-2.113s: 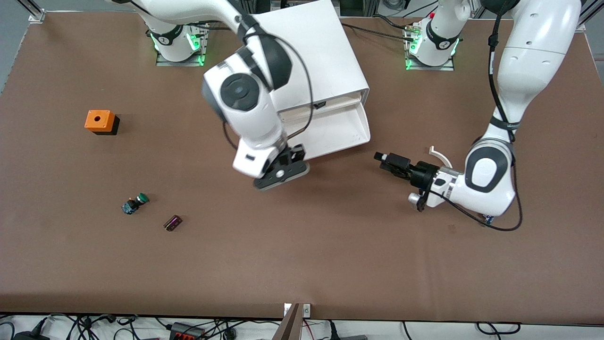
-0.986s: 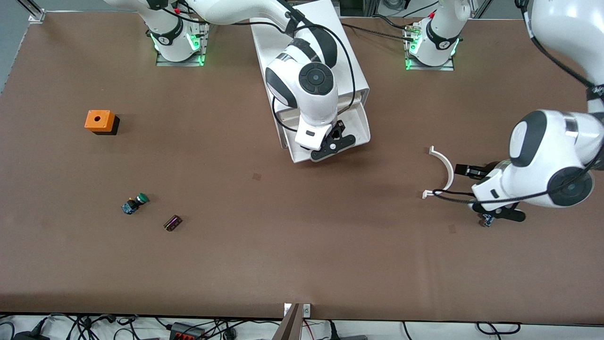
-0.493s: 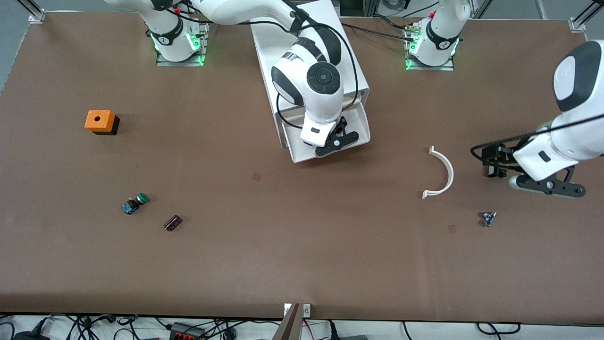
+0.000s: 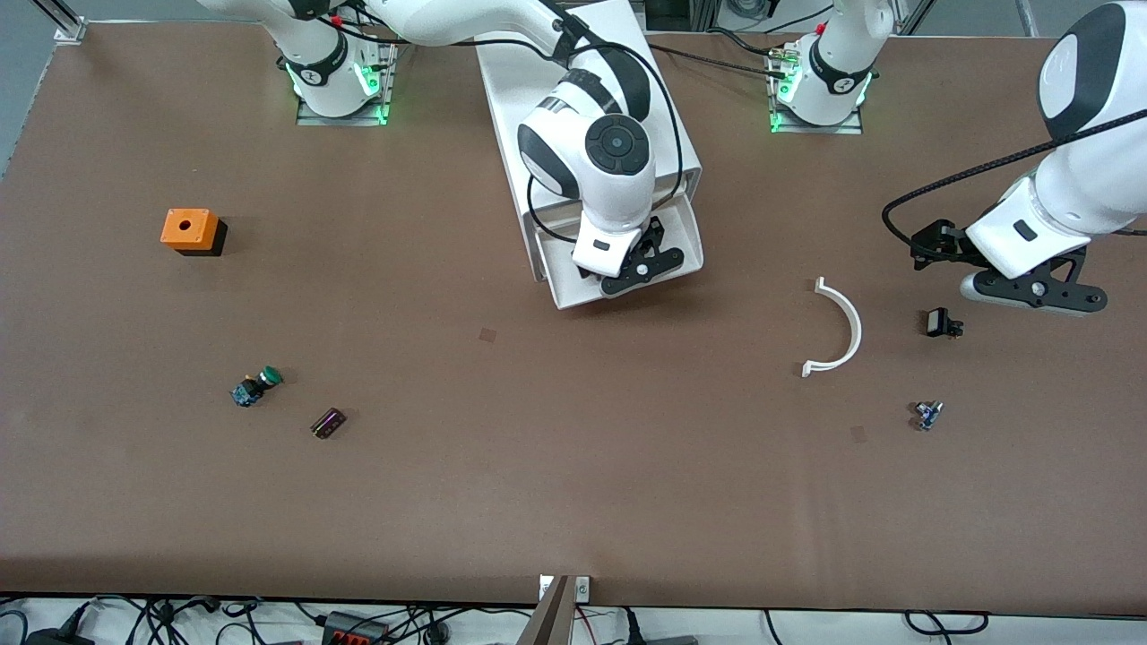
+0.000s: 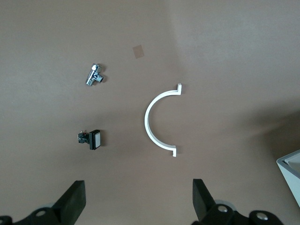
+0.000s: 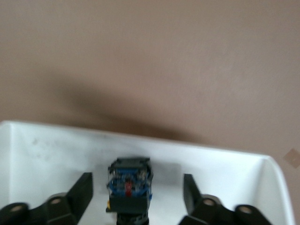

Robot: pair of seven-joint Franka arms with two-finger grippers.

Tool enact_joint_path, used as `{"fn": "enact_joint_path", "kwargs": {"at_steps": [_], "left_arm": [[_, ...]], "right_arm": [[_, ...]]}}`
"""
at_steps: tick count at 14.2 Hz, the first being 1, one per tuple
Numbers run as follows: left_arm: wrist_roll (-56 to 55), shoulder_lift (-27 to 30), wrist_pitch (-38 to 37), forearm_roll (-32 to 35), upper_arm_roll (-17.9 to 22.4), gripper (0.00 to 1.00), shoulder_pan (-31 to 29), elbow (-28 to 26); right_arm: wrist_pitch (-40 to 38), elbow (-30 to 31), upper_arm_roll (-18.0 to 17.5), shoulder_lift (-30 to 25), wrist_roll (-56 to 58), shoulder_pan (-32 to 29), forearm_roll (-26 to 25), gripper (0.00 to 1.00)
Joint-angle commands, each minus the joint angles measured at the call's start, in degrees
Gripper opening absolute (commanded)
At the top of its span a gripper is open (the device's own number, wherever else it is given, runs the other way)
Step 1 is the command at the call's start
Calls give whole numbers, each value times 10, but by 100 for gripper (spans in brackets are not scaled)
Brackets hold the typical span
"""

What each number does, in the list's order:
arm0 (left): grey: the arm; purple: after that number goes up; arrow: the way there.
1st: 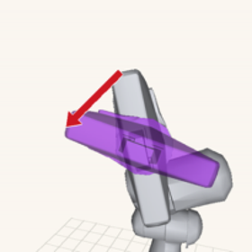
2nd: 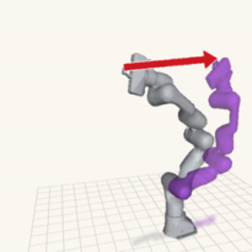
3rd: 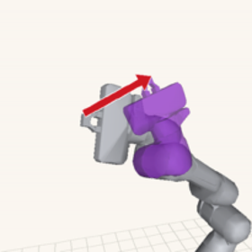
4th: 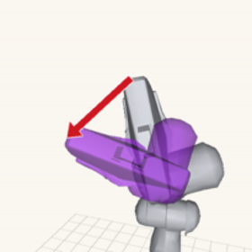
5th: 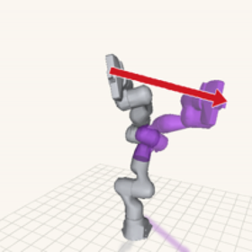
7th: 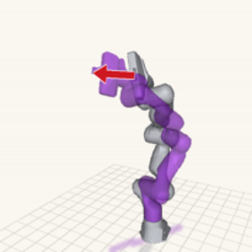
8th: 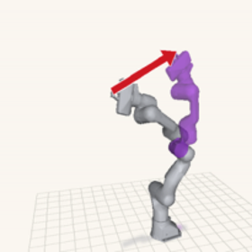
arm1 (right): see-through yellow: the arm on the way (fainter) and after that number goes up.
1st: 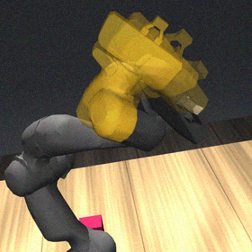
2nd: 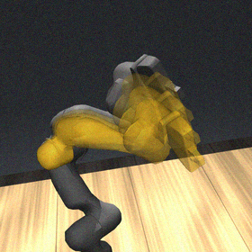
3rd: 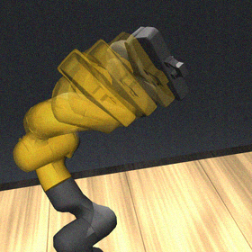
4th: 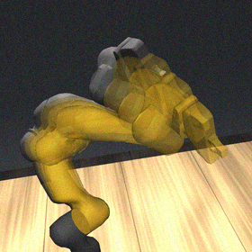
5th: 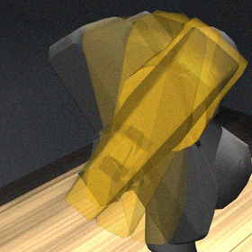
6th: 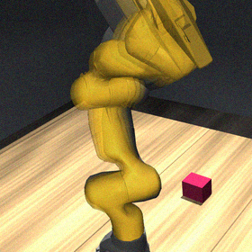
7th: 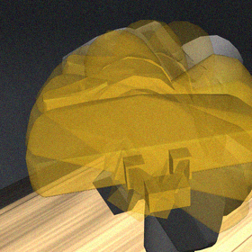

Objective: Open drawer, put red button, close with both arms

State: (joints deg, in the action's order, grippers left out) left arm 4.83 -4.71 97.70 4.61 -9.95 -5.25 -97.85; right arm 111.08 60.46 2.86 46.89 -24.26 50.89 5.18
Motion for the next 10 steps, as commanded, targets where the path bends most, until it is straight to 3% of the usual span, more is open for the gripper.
{"fn": "enact_joint_path", "kwargs": {"at_steps": [1,5,7,10], "left_arm": [[-2,9,10,-7,-4,100,-6,-11],[-8,3,-34,-8,-5,100,3,-9],[-11,-9,-33,-19,-4,100,23,-9],[-97,-55,20,-52,-4,100,72,-10]], "right_arm": [[-7,-55,-1,-7,-28,-42,6,100],[-17,-61,-2,-32,-26,-137,1,100],[-69,-53,-3,-51,-26,-197,-1,100],[-118,-50,-3,-61,27,-278,0,100]]}}
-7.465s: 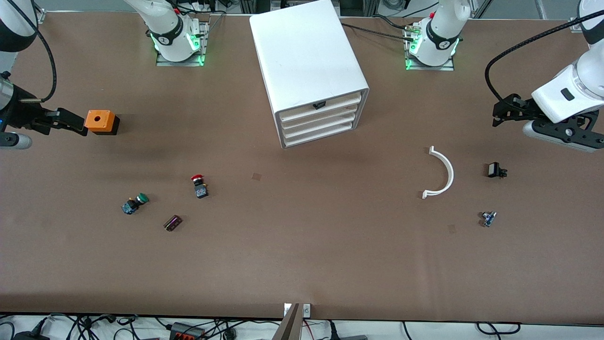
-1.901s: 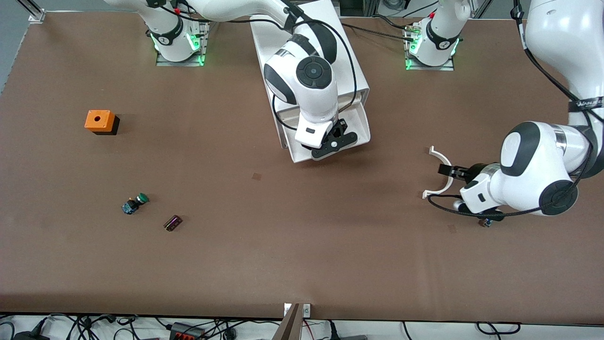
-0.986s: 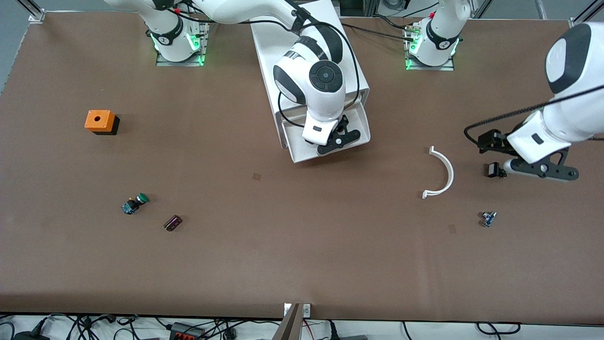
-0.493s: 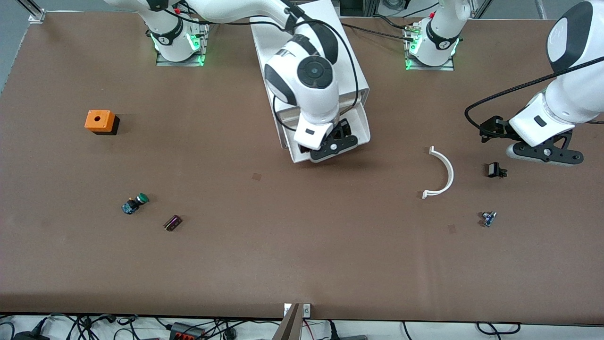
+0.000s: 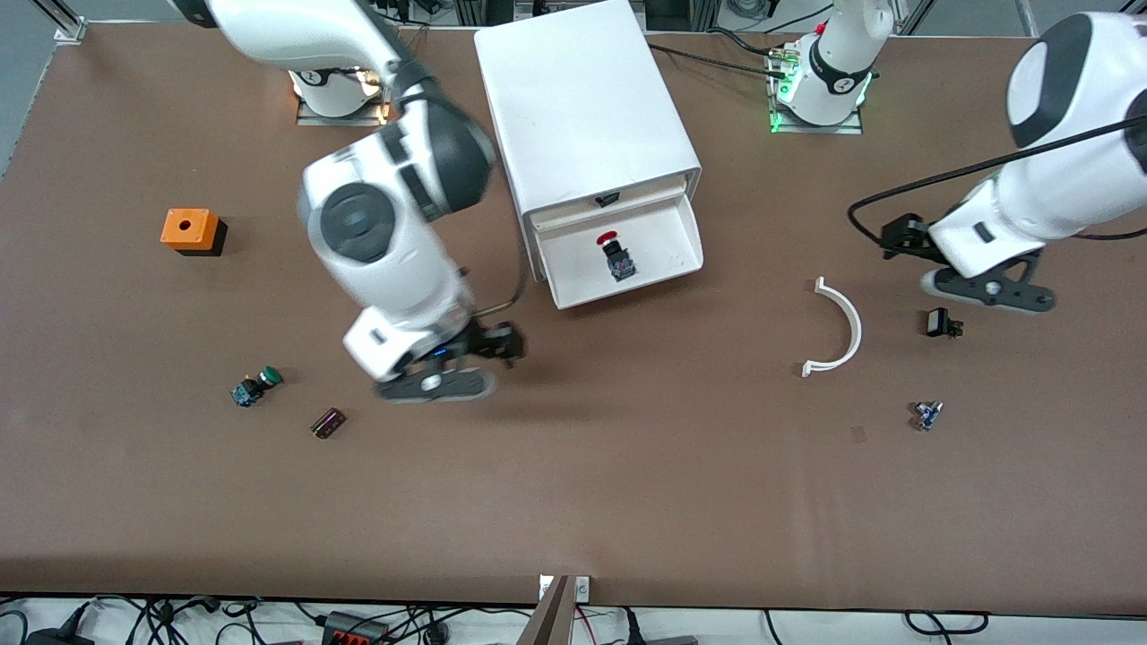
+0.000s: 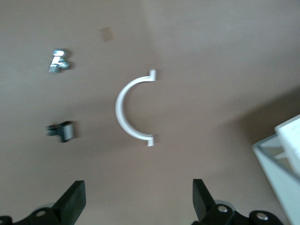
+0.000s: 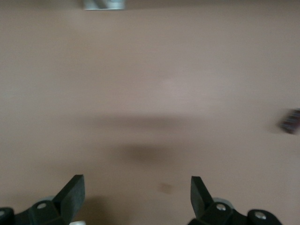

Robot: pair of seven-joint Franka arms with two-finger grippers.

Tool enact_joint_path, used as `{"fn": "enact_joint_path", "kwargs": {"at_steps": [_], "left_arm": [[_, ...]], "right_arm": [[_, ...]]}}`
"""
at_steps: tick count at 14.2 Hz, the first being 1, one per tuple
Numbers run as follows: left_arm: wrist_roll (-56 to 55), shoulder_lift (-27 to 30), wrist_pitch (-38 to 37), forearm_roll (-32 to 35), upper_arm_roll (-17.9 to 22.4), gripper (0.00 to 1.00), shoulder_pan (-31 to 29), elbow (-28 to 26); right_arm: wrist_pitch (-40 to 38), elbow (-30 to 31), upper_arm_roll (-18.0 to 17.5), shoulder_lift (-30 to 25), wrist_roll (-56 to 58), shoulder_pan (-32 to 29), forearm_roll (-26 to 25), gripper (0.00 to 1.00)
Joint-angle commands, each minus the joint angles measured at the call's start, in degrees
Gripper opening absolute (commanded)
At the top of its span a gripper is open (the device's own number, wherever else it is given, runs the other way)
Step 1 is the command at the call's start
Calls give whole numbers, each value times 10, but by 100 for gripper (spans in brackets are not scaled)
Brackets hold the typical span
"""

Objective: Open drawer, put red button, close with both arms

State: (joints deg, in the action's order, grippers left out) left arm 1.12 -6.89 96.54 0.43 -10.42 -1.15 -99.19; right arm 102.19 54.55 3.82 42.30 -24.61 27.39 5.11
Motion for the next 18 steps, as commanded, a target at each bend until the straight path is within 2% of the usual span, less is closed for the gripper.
{"fn": "enact_joint_path", "kwargs": {"at_steps": [1,4,9,12,13,15,16,18], "left_arm": [[-96,-54,51,-5,1,100,58,5],[-210,-114,134,-6,1,100,116,7],[-360,-182,270,-11,1,100,171,14],[-449,-239,321,-10,1,100,216,52],[-477,-246,321,-10,1,100,222,58],[-511,-247,316,-11,1,100,245,53],[-517,-247,310,-11,1,100,251,49],[-519,-244,242,-12,0,100,269,46]], "right_arm": [[-44,8,-12,-20,69,-62,-1,100],[-97,9,-13,-44,123,-122,-1,100],[-172,13,-12,-79,208,-211,1,100],[-164,102,-13,-149,271,-272,-2,100],[-155,140,-13,-178,272,-279,-11,100],[-105,253,-22,-259,272,-282,-48,100],[-96,286,-24,-286,272,-282,-52,100],[-105,292,-22,-297,273,-282,-52,100]]}}
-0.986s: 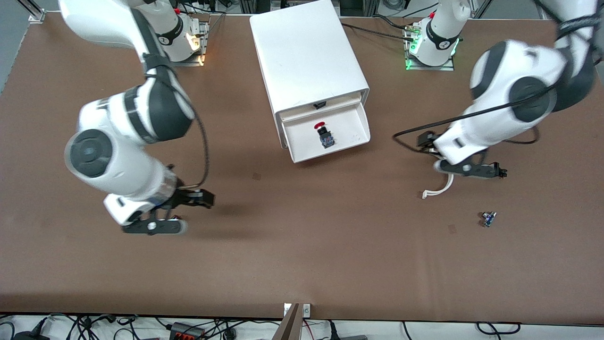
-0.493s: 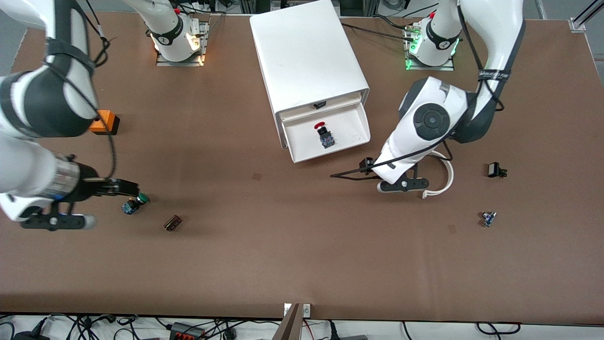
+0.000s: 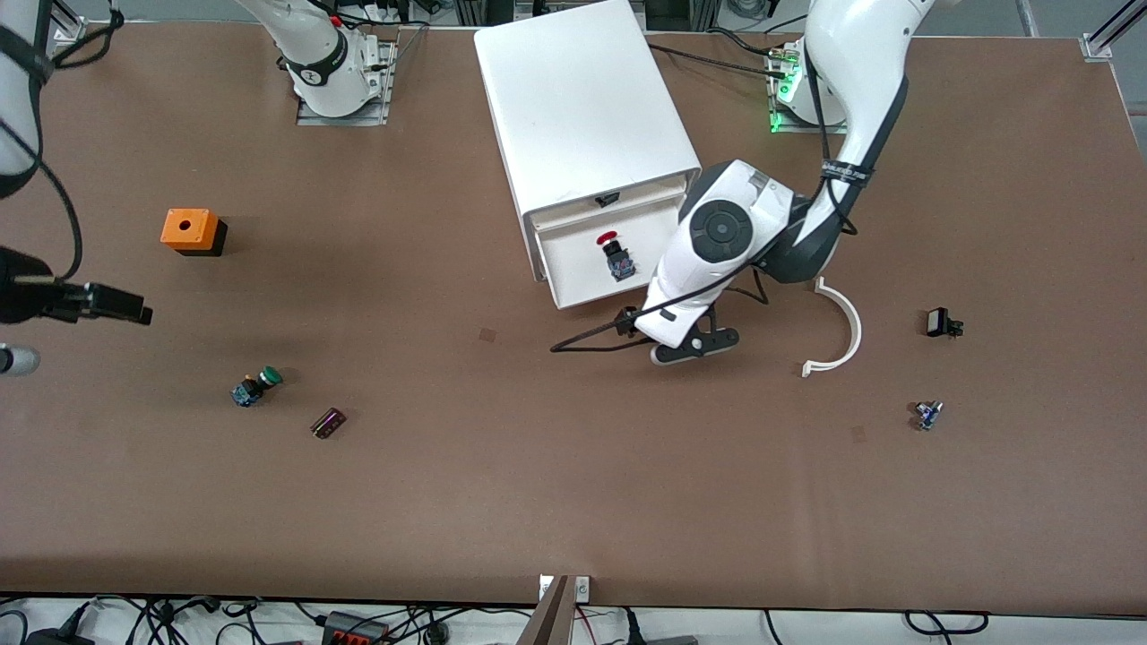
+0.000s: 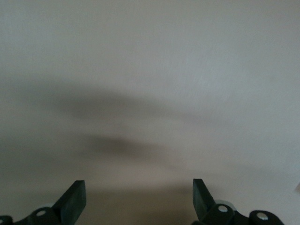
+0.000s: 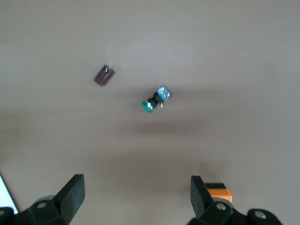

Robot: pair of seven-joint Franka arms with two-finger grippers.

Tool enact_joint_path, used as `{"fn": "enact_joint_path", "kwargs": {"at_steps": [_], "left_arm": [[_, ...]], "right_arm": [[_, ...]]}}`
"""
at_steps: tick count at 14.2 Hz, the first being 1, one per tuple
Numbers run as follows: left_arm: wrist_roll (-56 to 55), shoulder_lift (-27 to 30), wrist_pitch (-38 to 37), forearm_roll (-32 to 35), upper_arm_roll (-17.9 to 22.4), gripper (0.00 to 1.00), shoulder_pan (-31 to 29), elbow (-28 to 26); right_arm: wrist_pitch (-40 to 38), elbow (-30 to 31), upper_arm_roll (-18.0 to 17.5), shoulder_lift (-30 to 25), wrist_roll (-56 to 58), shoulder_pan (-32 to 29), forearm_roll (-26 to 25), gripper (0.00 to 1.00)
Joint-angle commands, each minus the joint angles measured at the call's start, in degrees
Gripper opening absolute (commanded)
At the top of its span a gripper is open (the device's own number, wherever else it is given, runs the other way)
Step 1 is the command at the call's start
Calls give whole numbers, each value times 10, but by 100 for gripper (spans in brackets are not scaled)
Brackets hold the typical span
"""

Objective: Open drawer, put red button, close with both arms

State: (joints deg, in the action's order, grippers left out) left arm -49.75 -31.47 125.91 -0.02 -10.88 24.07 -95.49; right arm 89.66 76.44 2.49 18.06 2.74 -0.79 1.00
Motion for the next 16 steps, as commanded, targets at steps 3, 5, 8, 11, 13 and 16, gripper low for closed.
{"fn": "enact_joint_path", "kwargs": {"at_steps": [3,5,8,11,13,16], "left_arm": [[-13,3,-124,-15,-29,100,18,8],[-12,1,-133,-65,-35,100,19,6],[-12,1,-157,-97,-38,100,27,6],[-13,0,-170,-103,-52,100,27,5],[-13,-1,-181,-109,-55,100,30,5],[-13,0,-197,-109,-56,100,31,6]], "right_arm": [[11,72,-9,-61,-1,4,-11,100],[15,70,-7,-58,0,1,-12,100],[11,71,-6,-57,-1,0,-13,100],[8,70,-6,-59,-5,2,-12,100],[-46,69,2,-70,-10,-1,-19,100],[-51,64,9,-72,-4,-3,-48,100]]}}
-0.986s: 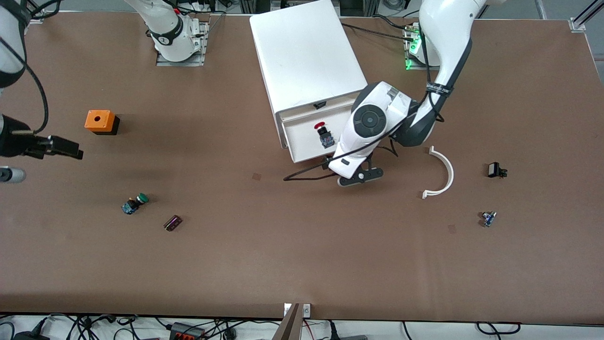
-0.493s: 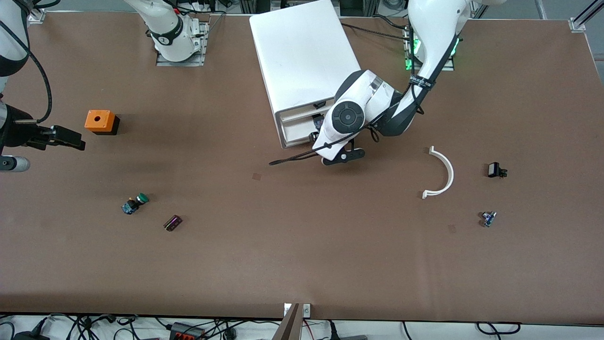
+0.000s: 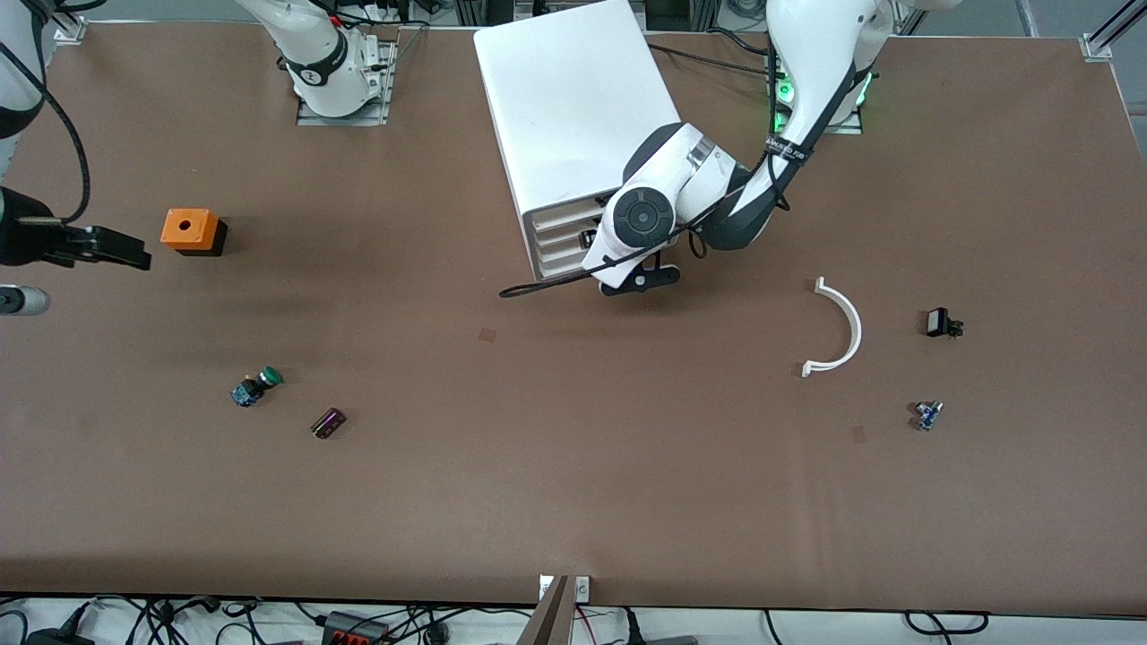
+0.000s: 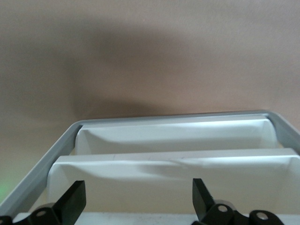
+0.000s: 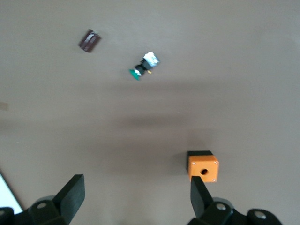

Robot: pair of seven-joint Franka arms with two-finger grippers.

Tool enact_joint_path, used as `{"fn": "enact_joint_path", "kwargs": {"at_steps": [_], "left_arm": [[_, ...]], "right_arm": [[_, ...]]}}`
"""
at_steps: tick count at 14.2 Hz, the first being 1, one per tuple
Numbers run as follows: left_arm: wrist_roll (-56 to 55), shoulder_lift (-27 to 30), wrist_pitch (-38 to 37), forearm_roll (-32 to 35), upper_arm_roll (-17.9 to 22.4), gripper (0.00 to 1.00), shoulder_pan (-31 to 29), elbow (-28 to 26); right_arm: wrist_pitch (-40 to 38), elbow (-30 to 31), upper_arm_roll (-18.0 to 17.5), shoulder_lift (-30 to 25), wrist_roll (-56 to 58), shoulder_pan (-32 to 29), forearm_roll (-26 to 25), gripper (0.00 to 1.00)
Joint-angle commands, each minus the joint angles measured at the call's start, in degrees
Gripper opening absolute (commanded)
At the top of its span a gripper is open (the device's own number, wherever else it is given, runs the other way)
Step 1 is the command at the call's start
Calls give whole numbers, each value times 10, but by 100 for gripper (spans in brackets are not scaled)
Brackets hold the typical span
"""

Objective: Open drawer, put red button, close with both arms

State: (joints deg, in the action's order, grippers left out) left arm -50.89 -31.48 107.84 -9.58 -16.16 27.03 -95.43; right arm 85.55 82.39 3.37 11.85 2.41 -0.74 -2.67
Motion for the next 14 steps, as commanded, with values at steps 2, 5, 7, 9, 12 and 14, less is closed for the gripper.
{"fn": "enact_joint_path", "kwargs": {"at_steps": [2,5,7,9,12,14], "left_arm": [[-2,0,-18,-13,-3,100,1,5],[8,2,-22,-7,1,100,-14,16],[11,4,-24,-3,3,100,-44,37],[48,5,-42,6,4,100,-81,67],[111,21,-100,72,3,100,-133,110],[147,48,-104,92,4,100,-165,108]], "right_arm": [[-13,1,-5,18,0,0,-7,100],[18,2,-7,51,-8,47,-32,100],[58,1,-8,55,-7,47,-26,100],[69,-4,-6,52,-8,45,-16,100],[59,-21,14,36,-5,29,31,100],[52,-20,20,21,1,-8,87,100]]}}
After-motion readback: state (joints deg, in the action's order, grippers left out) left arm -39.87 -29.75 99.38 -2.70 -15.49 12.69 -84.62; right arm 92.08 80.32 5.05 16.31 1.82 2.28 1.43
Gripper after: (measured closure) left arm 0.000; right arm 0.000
